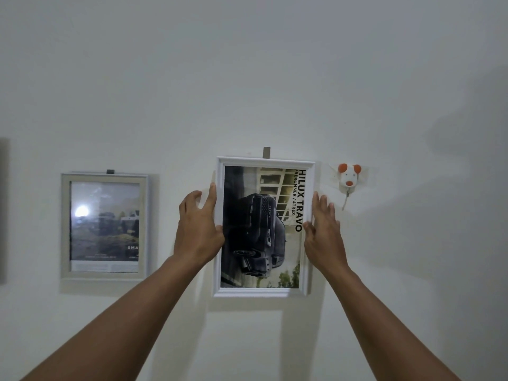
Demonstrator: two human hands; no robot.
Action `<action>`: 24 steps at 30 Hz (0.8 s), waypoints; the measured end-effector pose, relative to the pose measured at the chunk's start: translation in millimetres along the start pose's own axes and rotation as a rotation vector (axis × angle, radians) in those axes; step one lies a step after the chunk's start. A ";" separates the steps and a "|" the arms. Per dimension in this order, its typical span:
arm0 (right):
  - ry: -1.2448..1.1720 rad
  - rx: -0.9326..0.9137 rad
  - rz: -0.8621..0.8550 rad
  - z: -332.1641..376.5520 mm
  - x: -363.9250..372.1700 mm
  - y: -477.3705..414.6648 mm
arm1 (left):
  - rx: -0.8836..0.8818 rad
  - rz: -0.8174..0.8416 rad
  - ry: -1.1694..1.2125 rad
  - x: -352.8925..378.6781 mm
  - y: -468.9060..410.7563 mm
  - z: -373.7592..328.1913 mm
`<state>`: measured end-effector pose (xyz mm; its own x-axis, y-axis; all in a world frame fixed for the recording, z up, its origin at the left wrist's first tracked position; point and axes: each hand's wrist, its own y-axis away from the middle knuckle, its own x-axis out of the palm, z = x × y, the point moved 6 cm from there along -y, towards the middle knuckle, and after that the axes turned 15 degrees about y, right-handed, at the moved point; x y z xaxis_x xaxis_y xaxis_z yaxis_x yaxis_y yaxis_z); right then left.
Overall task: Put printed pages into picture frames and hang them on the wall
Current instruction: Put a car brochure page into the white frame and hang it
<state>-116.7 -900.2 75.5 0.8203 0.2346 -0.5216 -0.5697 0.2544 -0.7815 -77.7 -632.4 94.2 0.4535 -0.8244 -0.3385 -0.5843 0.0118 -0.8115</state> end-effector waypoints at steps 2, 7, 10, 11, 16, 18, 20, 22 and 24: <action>-0.003 0.003 0.003 0.8 0.4 -0.1 | 0.009 0.000 0.015 -0.7 0.2 -2.1; 0.007 -0.003 0.015 1.6 -1.0 0.7 | 0.015 0.002 0.006 -2.4 0.6 -1.7; 0.001 -0.015 0.019 1.3 -2.4 2.2 | 0.019 0.014 0.010 -1.5 1.8 -1.1; -0.005 -0.015 0.021 0.8 -2.7 2.4 | 0.019 0.015 0.009 -1.2 2.1 -1.0; -0.016 -0.015 0.041 -0.1 -1.8 2.5 | 0.016 0.026 0.025 -2.2 2.7 -1.1; -0.019 -0.017 0.049 0.2 -2.0 3.0 | 0.016 0.035 0.032 -2.2 2.9 -1.5; -0.023 -0.017 0.058 1.2 -2.9 3.7 | 0.011 0.040 0.040 -2.2 3.0 -1.5; -0.022 -0.016 0.063 2.1 -4.0 4.0 | 0.006 0.045 0.053 -2.4 3.0 -1.7; -0.020 -0.016 0.067 2.8 -5.6 4.0 | 0.005 0.050 0.060 -2.9 2.7 -2.3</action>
<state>-123.7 -897.8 76.3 0.7791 0.2691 -0.5662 -0.6223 0.2224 -0.7505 -82.1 -631.3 94.0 0.3825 -0.8553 -0.3497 -0.6018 0.0566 -0.7967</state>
